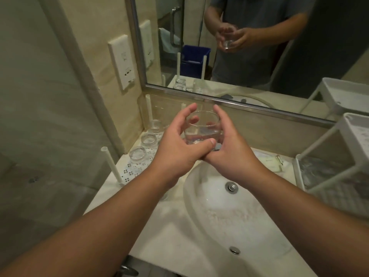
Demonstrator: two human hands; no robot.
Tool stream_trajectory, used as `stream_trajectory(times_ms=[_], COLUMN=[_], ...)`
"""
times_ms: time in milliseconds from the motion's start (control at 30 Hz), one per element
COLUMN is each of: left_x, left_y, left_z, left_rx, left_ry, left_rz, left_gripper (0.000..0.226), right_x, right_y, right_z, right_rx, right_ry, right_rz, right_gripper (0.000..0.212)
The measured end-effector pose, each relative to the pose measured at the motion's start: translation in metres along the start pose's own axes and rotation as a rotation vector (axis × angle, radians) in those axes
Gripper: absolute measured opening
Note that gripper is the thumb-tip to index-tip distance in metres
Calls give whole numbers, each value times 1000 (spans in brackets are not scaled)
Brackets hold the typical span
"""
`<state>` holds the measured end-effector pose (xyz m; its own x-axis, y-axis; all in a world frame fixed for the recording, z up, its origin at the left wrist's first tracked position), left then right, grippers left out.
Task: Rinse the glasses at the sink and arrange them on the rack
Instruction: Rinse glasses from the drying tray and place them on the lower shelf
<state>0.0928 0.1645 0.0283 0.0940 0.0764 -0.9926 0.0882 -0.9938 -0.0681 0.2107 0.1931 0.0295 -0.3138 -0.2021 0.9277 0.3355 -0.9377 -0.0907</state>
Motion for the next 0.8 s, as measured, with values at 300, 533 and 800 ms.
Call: stream_trajectory(times_ms=[300,533,800], left_x=[28,55,90], left_y=[-1,3,16], left_z=[-109,-197,-281], left_rx=[167,268,366], left_ry=[6,-39,-101], left_rz=[70,151,222], left_gripper=[78,83,88], right_x=[-55,-101,-153], right_y=[43,85,132], right_z=[95,167,233], right_rx=[-145,-268,-342], right_ry=[-58,-75,-92], right_rz=[-94,-189,-229], right_gripper=[94,89,89])
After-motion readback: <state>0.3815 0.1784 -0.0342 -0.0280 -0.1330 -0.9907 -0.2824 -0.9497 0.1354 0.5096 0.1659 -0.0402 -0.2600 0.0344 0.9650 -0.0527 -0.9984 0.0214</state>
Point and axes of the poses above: each hand's wrist, its own y-axis away from the middle knuckle, its own z-axis out of the back of the hand, x = y × z, the point moved 9 cm from there along -y, towards the middle knuckle, and after that the axes turned 4 degrees about -y, right-handed, at the moved point
